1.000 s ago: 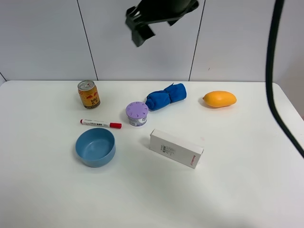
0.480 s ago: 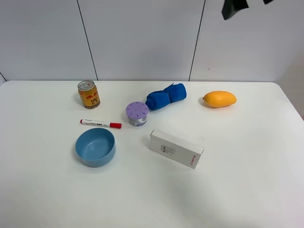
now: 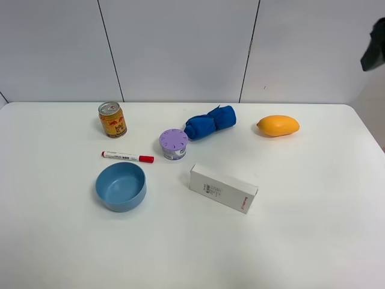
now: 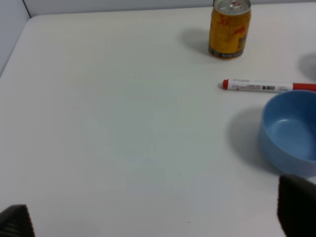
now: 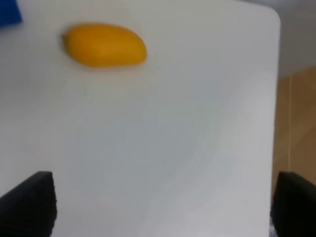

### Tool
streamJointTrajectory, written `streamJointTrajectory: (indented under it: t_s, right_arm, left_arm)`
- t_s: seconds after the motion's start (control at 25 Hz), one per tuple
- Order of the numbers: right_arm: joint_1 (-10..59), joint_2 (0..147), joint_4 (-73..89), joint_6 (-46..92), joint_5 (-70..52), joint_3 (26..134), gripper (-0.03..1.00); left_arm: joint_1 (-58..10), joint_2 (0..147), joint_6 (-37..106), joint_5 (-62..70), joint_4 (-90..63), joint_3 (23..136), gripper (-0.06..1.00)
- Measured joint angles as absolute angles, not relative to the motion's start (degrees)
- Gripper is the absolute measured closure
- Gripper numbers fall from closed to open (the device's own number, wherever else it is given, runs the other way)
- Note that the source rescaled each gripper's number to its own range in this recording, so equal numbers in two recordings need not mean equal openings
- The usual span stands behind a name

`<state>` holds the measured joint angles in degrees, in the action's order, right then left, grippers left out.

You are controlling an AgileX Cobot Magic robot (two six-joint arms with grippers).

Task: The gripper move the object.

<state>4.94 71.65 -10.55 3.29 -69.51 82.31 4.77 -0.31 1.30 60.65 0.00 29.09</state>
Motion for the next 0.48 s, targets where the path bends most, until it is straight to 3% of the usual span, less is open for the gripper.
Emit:
streamJointTrajectory:
  t_s: [0.24,0.48]
  right_arm:
    - [-1.40,61.01,-10.51,2.39,-69.62,71.03,0.11]
    - [-2.06,48.30,-9.15,-1.28,-69.62,59.99,0.11]
  left_arm:
    - [4.77,-0.31,1.30,60.65,0.00,29.09,-0.06]
    - [4.77,-0.31,1.30,60.65,0.00,29.09,-0.06]
